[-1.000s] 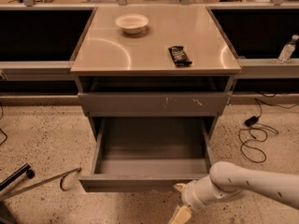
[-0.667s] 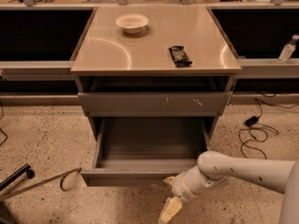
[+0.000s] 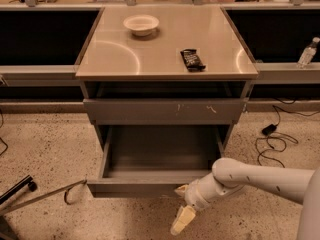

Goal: Close middle drawer

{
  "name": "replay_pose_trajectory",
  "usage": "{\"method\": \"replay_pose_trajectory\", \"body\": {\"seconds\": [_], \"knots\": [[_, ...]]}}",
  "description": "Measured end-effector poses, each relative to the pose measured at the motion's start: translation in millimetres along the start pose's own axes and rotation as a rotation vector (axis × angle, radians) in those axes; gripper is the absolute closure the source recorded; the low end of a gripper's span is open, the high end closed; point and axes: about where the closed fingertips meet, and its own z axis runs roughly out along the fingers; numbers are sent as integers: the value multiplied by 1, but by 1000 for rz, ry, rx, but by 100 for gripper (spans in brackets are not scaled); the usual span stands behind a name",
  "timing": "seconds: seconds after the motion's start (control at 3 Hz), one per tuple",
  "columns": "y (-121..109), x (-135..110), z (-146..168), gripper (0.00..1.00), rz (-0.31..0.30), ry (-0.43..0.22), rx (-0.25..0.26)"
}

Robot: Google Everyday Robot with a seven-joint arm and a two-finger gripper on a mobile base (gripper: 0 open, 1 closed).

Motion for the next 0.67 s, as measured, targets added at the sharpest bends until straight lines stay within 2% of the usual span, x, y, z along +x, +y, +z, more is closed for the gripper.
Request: {"method": "replay_pose_trajectory", "body": {"seconds": [0.33,0.67], "knots": [[-40,-10,-3,0,-27,-22,23],[-84,-21,-4,0,-30,-55,51]]}}
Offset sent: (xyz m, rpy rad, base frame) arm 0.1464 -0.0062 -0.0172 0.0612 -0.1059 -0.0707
